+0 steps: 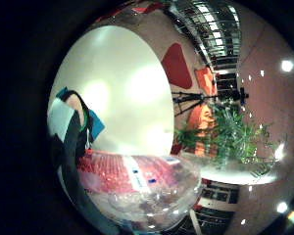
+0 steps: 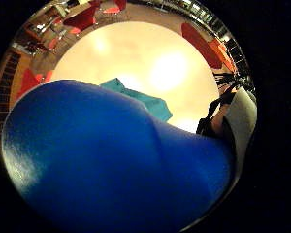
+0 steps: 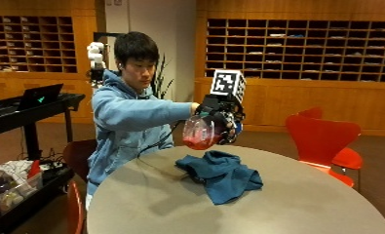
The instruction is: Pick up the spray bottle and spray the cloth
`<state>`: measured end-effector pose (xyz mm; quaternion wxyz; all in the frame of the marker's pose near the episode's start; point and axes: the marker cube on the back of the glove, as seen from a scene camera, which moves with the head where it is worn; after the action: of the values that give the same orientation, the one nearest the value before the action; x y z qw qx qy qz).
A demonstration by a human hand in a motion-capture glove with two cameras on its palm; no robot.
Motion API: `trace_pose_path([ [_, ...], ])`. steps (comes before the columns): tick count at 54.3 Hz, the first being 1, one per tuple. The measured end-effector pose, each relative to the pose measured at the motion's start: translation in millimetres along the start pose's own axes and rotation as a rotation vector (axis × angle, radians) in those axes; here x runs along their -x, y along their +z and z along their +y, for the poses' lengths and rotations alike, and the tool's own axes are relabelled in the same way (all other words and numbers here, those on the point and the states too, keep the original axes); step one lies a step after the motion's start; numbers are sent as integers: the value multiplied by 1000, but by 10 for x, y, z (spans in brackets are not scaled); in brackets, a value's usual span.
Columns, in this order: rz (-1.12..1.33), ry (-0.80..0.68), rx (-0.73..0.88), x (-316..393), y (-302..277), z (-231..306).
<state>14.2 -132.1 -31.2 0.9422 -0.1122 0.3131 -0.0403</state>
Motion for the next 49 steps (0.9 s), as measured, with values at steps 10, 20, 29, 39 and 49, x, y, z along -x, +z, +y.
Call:
trace_pose_path([
  [10,-31,-54,-47,-142,-225,12],
  [20,-14,-54,-7,123,-189,92],
  [29,-213,-40,4,104,51,12],
  [39,-627,-54,-83,220,-125,24],
  [49,-1221,15,-284,449,-647,37],
])
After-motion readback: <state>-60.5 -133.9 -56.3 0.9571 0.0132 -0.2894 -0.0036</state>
